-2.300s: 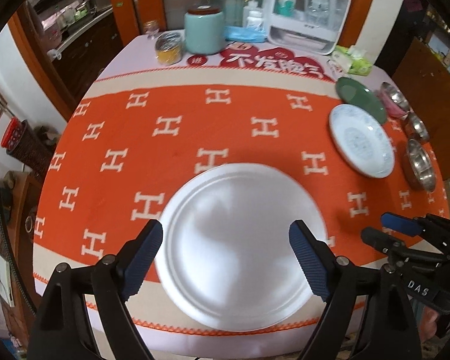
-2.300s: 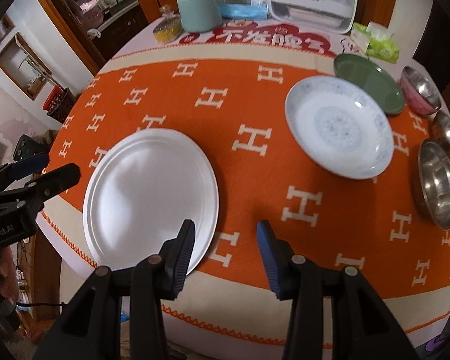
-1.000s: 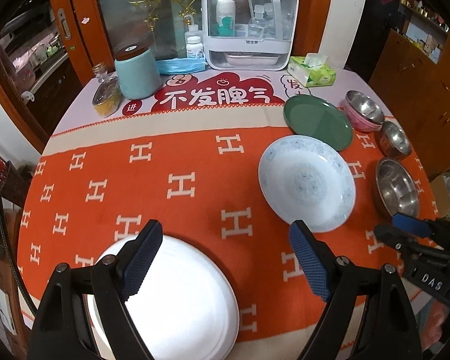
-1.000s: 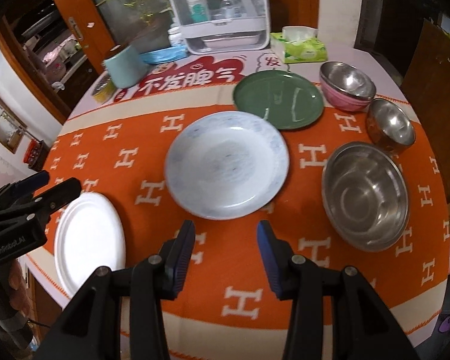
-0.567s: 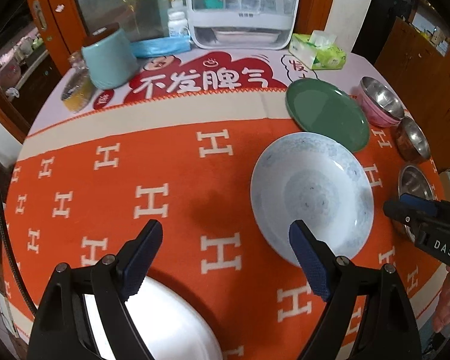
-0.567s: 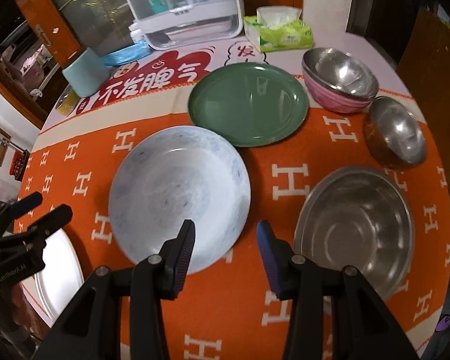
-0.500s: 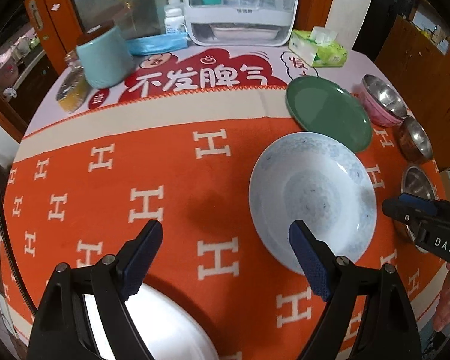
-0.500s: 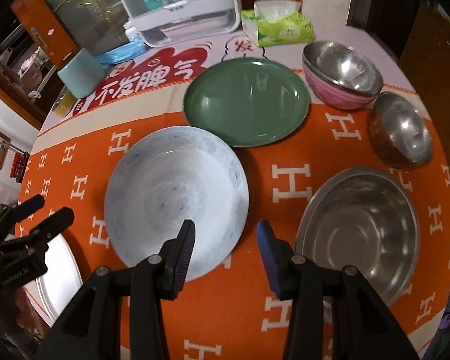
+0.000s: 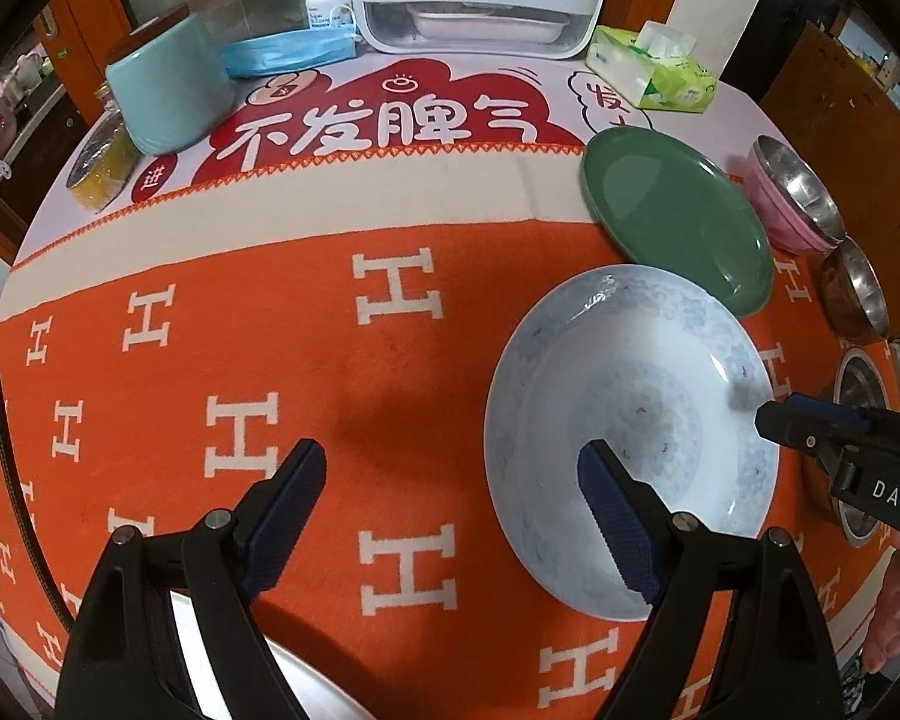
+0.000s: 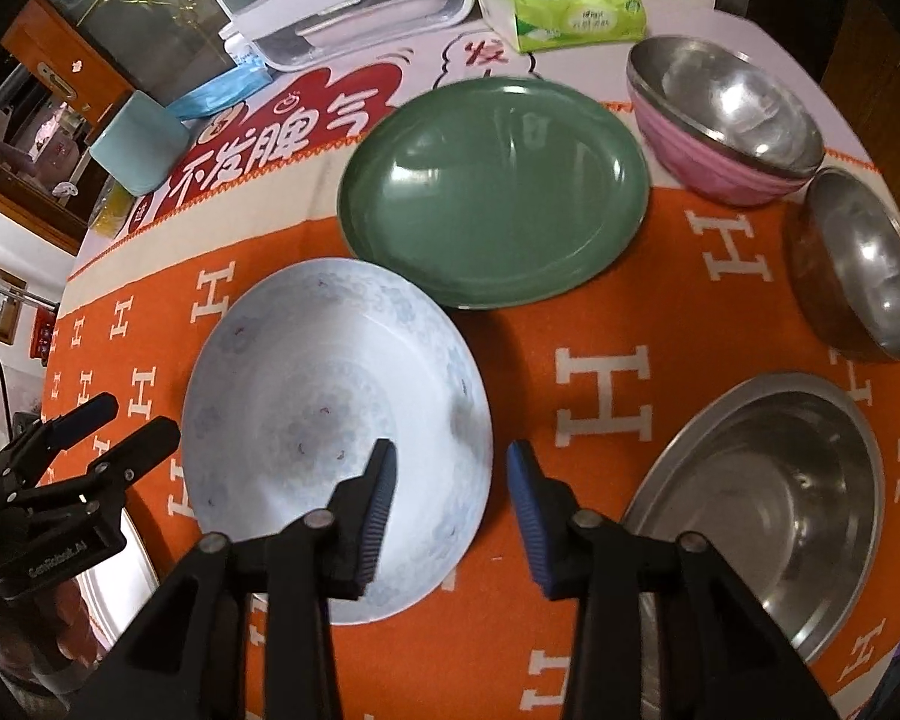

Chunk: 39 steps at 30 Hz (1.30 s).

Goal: Organize plates and bowls

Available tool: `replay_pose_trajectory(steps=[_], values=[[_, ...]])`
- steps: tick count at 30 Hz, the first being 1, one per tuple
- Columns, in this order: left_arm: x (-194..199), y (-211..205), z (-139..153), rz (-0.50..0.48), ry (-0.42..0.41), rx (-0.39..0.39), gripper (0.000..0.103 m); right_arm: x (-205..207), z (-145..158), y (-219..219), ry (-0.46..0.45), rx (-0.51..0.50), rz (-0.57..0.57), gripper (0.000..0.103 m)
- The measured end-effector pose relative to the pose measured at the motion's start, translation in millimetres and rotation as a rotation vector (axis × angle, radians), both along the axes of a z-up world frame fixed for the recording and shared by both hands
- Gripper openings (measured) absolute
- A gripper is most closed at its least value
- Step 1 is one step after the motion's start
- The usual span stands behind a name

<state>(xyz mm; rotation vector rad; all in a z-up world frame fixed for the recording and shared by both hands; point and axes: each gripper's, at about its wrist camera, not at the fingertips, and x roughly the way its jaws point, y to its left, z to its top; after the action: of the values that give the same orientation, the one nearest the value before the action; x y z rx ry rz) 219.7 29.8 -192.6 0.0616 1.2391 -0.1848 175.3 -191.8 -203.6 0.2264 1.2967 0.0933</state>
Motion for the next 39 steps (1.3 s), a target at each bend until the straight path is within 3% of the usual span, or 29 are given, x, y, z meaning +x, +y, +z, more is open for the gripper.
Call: replay_pose_trajectory(steps=[5,11,17,25,39], values=[[4.5,-2.4,-7.4,-0.007,0.026,-0.007,0.080,4.7,-11.2,-4.4,0.042,0.044,0.001,0.027],[10.3,-1.7,-19.8,-0.009,0.096,-0.047,0.069,9.4,-18.9,-12.5,0.074,0.088,-0.009,0.018],[14.7,-3.6,-33.2,-0.028,0.157,-0.067,0.043,12.5,-26.5,-17.8,0.096,0.102,-0.017,0.007],[13.3,-11.9,-40.5,-0.064,0.184,-0.065,0.016,16.2,-27.3,-18.1,0.112,0.100,-0.009,0.007],[27.1,-8.1,-46.2,-0.071,0.249,-0.138,0.010,21.7,-29.6,-17.8,0.135,0.103,-0.016,0.007]])
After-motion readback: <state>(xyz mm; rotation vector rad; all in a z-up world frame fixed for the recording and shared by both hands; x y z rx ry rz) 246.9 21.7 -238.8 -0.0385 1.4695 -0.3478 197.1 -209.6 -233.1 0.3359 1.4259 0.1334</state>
